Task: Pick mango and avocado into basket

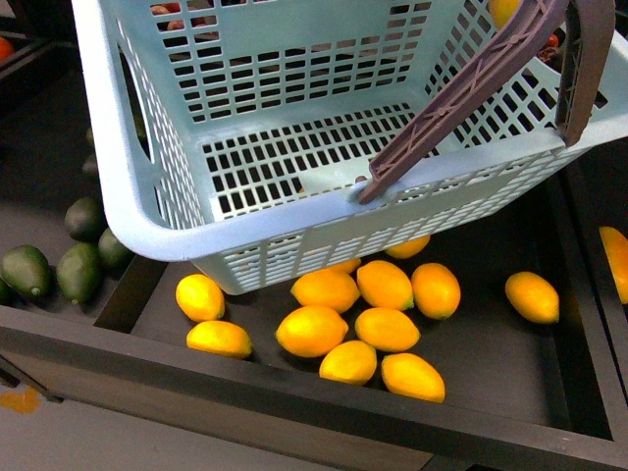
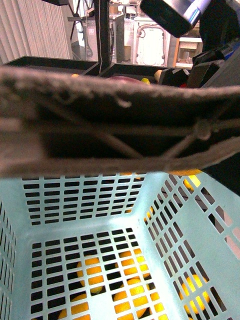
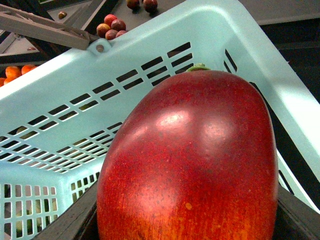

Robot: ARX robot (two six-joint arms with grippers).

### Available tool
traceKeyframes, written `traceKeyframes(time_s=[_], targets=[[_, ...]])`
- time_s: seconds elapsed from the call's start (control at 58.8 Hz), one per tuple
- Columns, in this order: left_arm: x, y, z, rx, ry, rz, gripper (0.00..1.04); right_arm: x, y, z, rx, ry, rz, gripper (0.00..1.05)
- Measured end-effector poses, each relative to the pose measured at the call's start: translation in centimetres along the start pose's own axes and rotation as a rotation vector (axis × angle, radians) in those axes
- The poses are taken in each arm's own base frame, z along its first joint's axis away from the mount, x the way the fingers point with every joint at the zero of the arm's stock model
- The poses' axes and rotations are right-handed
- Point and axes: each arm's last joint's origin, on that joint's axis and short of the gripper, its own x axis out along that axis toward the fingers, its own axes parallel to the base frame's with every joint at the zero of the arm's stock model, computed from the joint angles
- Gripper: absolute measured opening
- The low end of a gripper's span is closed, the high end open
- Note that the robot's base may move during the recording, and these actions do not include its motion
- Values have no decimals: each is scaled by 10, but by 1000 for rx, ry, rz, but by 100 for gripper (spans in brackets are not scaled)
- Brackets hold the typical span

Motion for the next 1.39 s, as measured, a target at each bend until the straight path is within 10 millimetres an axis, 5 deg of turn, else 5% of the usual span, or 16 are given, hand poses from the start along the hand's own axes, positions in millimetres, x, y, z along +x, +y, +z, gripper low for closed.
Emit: traceKeyframes(time_s=[0.221,0.391,0.578,0.68,0.748,1.088,1.394], targets=[[0,0,0,0,-3,2,6,4,-4,-2,24,-7,-15,99],[2,1,-1,-4,3,6,6,-10,-18,11,49,-76,-65,97],[2,2,0,-2,-4,11,6,-65,-47,33,70,-209,-177,97],[2,2,0,-3,-2,10,6,-92,-53,29,-110,-409,-224,81],[3,2,-1,0,-1,9,6,-109,-52,6,-241,-448,-232,63],[3,2,-1,1,-2,10,6,-150,-54,-55,-304,-415,-246,2],[3,2,-1,0,0,9,6,-183,-53,-91,-308,-414,-247,2]])
